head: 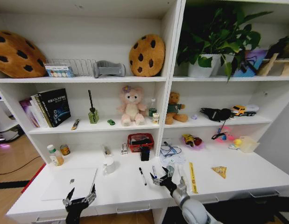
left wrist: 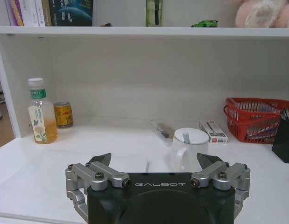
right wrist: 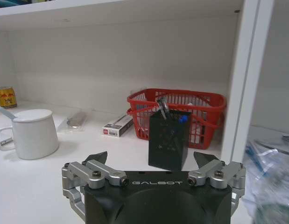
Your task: Organize the objects on the table.
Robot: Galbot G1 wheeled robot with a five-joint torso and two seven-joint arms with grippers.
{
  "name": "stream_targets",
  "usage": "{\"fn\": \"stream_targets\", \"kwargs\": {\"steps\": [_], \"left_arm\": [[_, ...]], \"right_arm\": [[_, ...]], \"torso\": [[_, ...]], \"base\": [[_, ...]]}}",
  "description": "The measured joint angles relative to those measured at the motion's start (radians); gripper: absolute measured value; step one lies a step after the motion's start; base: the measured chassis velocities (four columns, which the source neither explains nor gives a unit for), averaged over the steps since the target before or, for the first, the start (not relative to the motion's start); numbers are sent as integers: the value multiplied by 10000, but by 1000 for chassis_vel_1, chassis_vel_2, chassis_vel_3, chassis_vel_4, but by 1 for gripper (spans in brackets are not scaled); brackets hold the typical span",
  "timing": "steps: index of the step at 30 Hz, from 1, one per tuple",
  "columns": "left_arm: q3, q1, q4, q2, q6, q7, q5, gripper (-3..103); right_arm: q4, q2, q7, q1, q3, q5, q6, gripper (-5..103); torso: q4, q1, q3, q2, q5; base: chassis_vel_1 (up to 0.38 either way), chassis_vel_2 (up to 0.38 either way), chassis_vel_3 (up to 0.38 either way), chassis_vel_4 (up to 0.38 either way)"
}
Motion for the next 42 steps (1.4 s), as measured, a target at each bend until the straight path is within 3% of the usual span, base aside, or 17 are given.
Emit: {"fn": "stream_targets", "kwargs": {"steps": [7,12,20,22,26,38,42], "left_arm": [[23,78,73,-127,-13,10,70,100],[-76,97,100,-96,-15,10,22,100],[-67,100,148,-88,-2,4,-5,100],[-10,90,169,-130,22,4,43,100],[19,86,172,-171,24,4,72,100],[18,60,189,-162,25,4,76,100],[26,60,191,-176,24,4,87,100]], "right_arm": [[-869,539,589,1617,-1419,424,-412,100],[-1454,1599,1708,2252,-2400,980,-925,100],[-1939,2490,2485,2462,-2535,901,-1098,100],[-1990,2765,3220,2411,-2517,832,-1322,100],[-2046,2833,3667,2242,-2494,853,-1572,100],[-2179,2893,3870,2139,-2359,1008,-1941,101],[-2185,2934,3909,2171,-2348,1224,-2143,95]], "torso": [[-2,0,0,0,-4],[0,0,0,0,-1],[-2,0,0,0,-2],[-1,0,-1,1,-1],[-2,0,-1,1,-1],[-2,-1,-1,1,0],[-1,-2,-1,1,0]], "base": [[0,0,0,0],[0,0,0,0],[0,0,0,0],[0,0,0,0],[0,0,0,0],[0,0,0,0],[0,0,0,0]]}}
